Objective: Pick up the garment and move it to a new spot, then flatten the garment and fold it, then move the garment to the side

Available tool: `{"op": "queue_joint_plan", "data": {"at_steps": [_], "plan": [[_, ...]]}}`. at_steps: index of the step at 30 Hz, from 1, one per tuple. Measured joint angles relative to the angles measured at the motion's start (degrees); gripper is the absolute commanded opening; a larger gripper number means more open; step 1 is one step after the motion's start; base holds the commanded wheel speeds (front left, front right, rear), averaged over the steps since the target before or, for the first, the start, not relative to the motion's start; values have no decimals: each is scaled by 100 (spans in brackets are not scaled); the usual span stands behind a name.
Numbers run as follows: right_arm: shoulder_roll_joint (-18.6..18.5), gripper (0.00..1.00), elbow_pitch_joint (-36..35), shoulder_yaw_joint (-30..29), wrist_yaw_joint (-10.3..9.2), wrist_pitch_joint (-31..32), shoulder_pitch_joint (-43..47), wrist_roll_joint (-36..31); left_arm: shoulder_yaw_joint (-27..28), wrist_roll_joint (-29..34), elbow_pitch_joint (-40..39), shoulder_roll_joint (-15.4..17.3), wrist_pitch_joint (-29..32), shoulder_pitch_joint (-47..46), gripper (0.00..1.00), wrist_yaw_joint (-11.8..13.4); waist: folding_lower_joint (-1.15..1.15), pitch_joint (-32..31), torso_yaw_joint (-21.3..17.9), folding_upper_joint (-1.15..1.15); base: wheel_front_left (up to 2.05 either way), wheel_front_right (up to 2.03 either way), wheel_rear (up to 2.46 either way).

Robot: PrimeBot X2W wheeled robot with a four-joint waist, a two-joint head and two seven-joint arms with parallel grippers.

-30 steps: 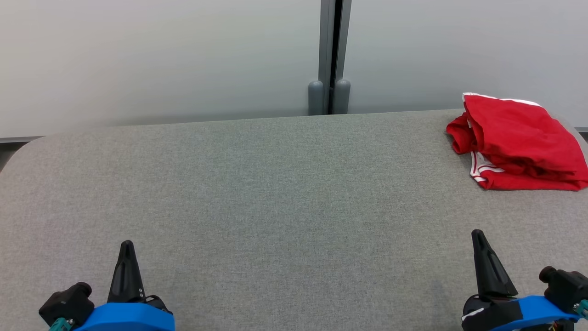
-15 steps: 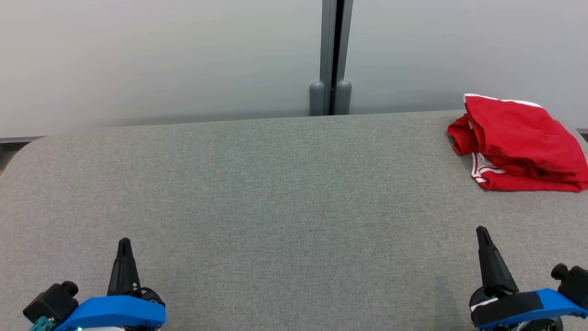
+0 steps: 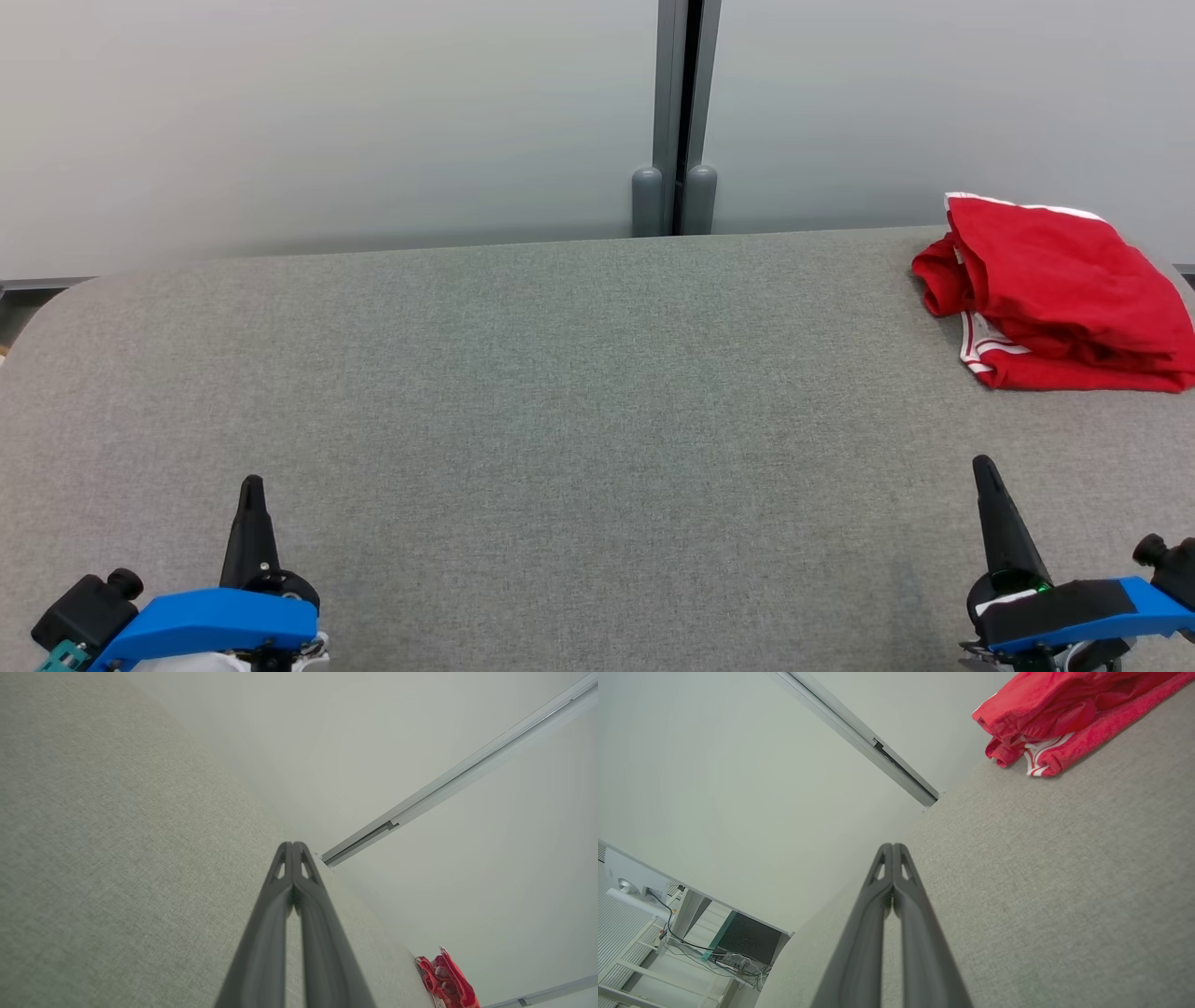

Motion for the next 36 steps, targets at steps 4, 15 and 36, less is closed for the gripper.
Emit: {"op": "queue_joint_plan", "data": {"at_steps": [4, 15, 36], "plan": [[-3, 0, 27, -14, -1, 54, -25, 290, 15, -282, 3, -1, 58, -37, 0, -3, 0, -4, 5, 0, 0, 0, 0], [-10, 0, 99, -49, -1, 201, -118, 1027, 53, -1027, 12, 0, 253, -110, 0, -54, 0, -16, 19, 0, 0, 0, 0], [-14, 0, 211, -132, -1, 472, -260, 2224, 118, -2256, 25, 2, 546, -229, 0, -115, 0, -38, 47, 0, 0, 0, 0]]}}
